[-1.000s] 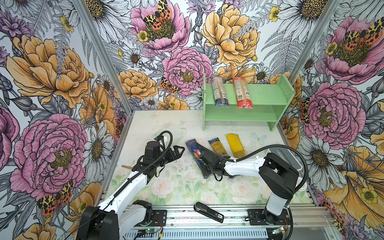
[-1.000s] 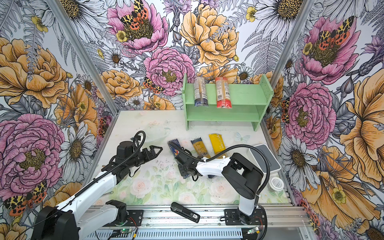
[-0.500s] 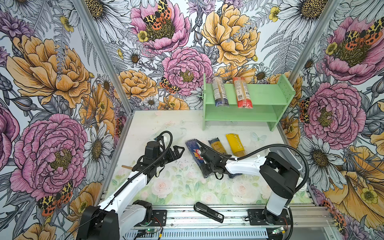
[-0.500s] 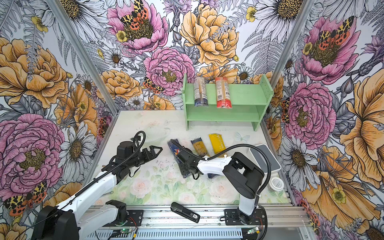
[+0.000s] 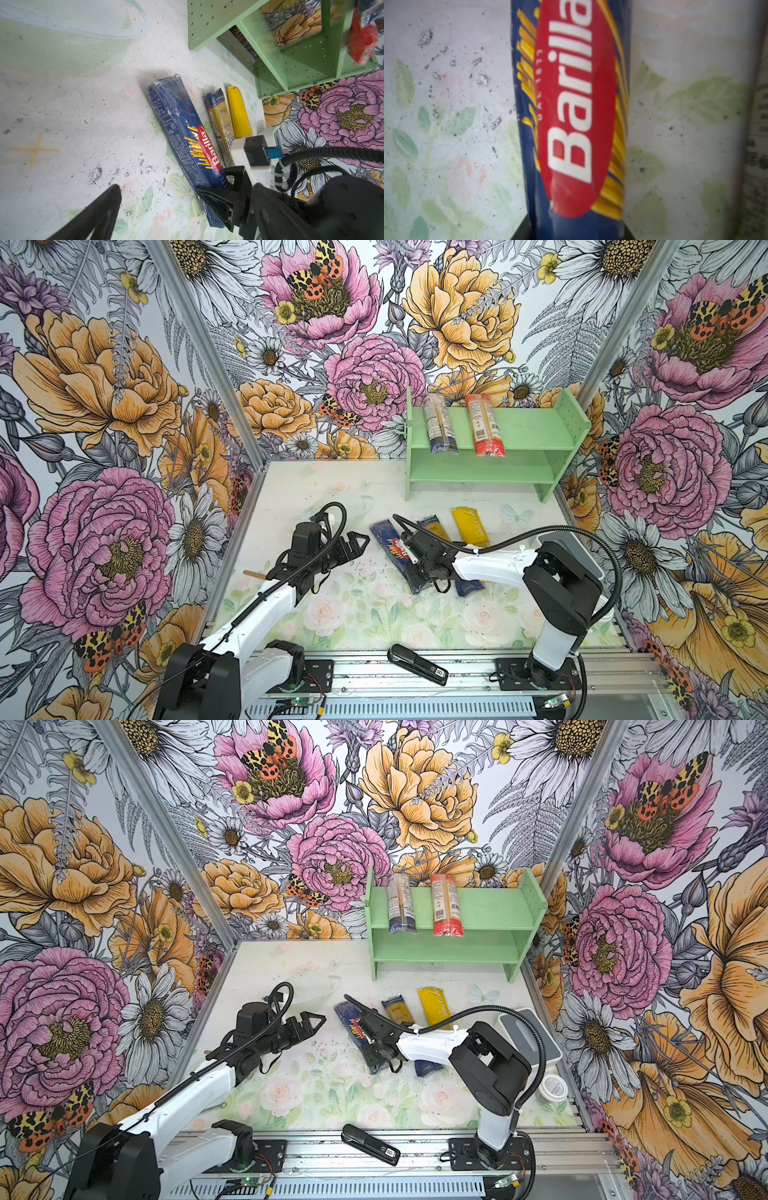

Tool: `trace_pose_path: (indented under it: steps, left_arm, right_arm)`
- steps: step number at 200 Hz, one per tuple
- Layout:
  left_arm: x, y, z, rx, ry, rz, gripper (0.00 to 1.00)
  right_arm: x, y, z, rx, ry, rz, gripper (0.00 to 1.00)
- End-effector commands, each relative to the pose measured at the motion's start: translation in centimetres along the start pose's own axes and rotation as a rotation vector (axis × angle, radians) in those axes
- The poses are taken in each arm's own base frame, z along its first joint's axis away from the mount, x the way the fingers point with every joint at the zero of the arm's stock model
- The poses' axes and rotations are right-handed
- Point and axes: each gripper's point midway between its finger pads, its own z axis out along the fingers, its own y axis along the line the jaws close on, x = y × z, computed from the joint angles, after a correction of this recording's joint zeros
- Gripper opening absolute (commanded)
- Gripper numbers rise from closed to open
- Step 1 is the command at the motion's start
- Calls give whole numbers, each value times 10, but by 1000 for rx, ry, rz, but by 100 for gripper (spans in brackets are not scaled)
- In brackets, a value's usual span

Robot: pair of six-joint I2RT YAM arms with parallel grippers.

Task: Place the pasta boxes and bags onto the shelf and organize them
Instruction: 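Lift and tilt the Barilla box upright with the right gripper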

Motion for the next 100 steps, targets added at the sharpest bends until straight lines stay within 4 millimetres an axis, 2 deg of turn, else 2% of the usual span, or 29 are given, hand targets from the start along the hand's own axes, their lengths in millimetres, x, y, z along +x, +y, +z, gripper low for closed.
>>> trace_pose_path:
  steps: [1,54,100]
  left_arm:
    - [-3,0,1,16,-11,20,99]
    - [-5,-1,0,21,-15,22,99]
    - [-5,-1,1,25,-14,22,99]
  right_arm:
    - [7,-11,-15,-7,59,4,0]
    - [-21,-17,-53,-52,-3,17,0]
    - [-42,-13,-93,-113,-40,-7,0]
